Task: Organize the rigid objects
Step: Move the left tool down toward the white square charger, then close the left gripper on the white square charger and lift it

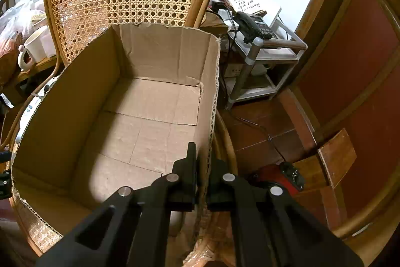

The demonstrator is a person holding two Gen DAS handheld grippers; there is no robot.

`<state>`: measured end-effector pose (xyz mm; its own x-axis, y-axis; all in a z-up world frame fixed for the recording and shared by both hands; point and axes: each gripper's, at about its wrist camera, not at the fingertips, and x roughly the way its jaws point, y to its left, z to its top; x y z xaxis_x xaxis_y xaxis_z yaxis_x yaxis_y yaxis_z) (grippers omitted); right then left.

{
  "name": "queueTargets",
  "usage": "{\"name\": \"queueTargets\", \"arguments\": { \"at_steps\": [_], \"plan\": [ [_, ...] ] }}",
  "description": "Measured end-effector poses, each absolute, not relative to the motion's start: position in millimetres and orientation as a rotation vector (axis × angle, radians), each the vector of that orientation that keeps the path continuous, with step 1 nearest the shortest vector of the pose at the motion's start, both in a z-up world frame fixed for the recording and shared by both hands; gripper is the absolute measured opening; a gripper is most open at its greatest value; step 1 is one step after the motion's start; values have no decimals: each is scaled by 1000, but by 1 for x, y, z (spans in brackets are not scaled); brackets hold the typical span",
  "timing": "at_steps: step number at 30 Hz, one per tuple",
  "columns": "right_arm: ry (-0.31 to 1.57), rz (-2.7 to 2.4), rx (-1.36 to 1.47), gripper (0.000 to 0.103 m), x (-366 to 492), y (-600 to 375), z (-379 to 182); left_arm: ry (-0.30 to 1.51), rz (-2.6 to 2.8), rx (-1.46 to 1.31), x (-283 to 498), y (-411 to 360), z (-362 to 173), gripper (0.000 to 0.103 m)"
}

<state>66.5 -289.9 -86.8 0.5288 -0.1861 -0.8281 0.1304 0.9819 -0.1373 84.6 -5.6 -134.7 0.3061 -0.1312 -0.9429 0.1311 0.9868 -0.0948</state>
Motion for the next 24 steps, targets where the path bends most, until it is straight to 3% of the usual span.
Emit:
{"name": "queueTargets", "arguments": {
  "at_steps": [6, 15, 19, 24],
  "plan": [
    [995, -188, -65, 7, 67, -290, -87, 1303, -174, -127, 88, 10, -136, 60],
    [997, -192, -57, 7, 67, -291, -87, 1290, -131, -59, 86, 9, -142, 56],
    [996, -193, -54, 7, 68, -291, -87, 1278, -158, -53, 85, 4, -140, 47],
    [1007, -191, -53, 7, 68, -292, -87, 1185, -175, 88, 79, -9, -128, 44]
  ]
}}
